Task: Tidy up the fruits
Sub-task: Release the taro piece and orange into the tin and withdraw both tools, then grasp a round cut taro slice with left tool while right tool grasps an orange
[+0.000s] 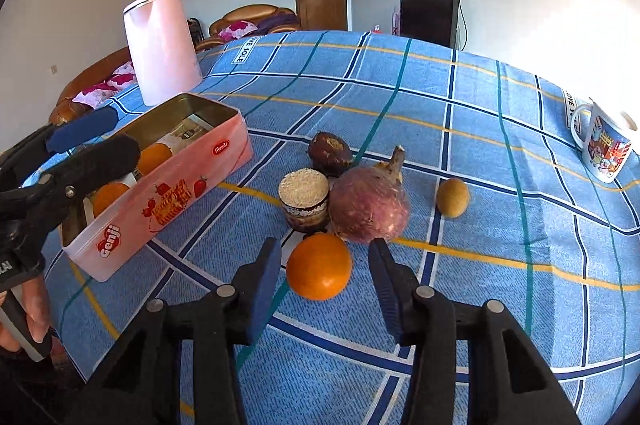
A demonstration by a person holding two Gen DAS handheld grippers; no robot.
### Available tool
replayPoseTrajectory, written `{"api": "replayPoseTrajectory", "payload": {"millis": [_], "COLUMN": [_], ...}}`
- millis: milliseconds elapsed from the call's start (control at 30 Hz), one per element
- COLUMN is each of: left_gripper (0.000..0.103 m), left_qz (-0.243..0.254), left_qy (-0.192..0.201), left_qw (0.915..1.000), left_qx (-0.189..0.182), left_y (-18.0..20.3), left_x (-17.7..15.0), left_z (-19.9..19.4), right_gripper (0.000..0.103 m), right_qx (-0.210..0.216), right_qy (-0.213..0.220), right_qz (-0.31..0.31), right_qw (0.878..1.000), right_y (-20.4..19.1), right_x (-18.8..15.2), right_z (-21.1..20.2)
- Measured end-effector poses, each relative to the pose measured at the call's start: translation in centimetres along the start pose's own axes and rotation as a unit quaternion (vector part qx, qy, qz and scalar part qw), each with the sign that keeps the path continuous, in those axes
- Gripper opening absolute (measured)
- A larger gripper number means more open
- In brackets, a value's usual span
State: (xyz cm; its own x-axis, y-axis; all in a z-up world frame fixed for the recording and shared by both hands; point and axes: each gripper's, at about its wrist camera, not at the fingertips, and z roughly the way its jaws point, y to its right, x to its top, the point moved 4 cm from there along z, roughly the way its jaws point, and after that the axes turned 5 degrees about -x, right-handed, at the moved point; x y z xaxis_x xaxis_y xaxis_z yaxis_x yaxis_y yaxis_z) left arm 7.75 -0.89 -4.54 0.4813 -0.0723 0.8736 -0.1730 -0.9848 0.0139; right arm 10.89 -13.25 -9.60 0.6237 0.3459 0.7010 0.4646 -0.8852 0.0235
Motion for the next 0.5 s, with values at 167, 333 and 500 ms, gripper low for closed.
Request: {"api": "replayPoseTrajectory", "payload": {"millis": [167,333,500], "left_gripper": [0.071,0.071,0.071], "left_qz": [0.009,0.017,0.034], "left_qy": [-0.015,-0.037,-0.068], "left_qw": [0.9998,0.9991,0.9970], "left_qx": [-0.007,-0.012,-0.018], "left_y": [0.9,2.0,3.7], "left_x": [0.1,-0.2,-0.5], "left_z": [1.3,3.2,5.7], "right_gripper": [0.037,0.036,0.036], "right_qx": [0.028,0.013,-0.034], "right_qy": [-0.020,0.013,0.049], "right_qz": [0.012,0.032,0.068], "right_qw": [0.999,0.999,0.996], "right_y": [0.2,1.5,4.8], "right_x": [-0.4,-0.7,-0.3], "right_z": [1.1,-0.3,-2.0]}}
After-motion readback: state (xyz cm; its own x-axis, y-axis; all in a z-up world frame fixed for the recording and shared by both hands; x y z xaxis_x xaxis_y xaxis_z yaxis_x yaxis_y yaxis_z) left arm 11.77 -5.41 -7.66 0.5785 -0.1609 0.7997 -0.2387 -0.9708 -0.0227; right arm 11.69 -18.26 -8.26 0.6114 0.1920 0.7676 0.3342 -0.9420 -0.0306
